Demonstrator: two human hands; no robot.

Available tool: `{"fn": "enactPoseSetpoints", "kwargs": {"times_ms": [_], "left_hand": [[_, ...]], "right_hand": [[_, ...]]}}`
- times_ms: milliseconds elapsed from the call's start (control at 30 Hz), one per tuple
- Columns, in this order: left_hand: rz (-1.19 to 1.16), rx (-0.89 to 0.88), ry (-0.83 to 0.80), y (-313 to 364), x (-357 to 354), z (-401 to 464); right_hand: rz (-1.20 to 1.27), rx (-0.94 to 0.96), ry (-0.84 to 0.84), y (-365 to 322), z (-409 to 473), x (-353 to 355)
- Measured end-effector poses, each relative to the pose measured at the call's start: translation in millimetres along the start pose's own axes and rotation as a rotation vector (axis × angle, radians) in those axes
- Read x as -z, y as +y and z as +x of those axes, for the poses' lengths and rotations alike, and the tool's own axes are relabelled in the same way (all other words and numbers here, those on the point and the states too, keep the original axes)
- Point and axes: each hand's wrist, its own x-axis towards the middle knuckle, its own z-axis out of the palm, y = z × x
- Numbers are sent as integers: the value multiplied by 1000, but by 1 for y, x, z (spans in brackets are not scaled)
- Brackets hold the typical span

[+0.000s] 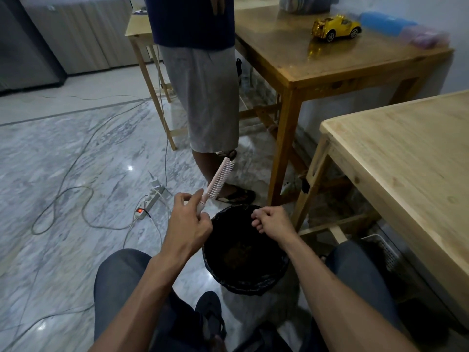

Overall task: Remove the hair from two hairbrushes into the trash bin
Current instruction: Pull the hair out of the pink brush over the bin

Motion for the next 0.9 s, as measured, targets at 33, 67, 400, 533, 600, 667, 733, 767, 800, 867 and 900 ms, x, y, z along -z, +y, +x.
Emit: {"fn": "enactPoseSetpoints", "kwargs": {"times_ms": [33,67,400,533,600,667,733,767,800,867,900], "left_hand": [[-7,4,9,1,-2,0],[-13,8,4,3,-3,0],[-99,180,-240,8,-21,-4],[-170,213,-303,11,-22,-9],[-241,247,-335,16,-20,-12],[-299,288,-364,20,-19,-15],[-291,273,-375,21,-19,-19],[-266,242,-373,19,-19,-19],[-230,206,-373,19,-19,-20],[-191,160,-362,20,-16,-21],[-195,152,-349,21,-15,-20]], "right_hand": [[-54,0,-30,2,0,1],[-131,8,-86,5,3,0],[295,-51,-297,-47,-8,-4],[367,-43,-198,-52,-6,0],[377,-63,-164,-52,-5,1],[414,-62,-166,-55,-8,3],[441,-32,-161,-60,-10,5],[441,-16,-144,-62,-10,6],[428,-2,-121,-65,-11,7],[404,21,-84,-72,-11,11],[405,28,-73,-76,-12,13]]}}
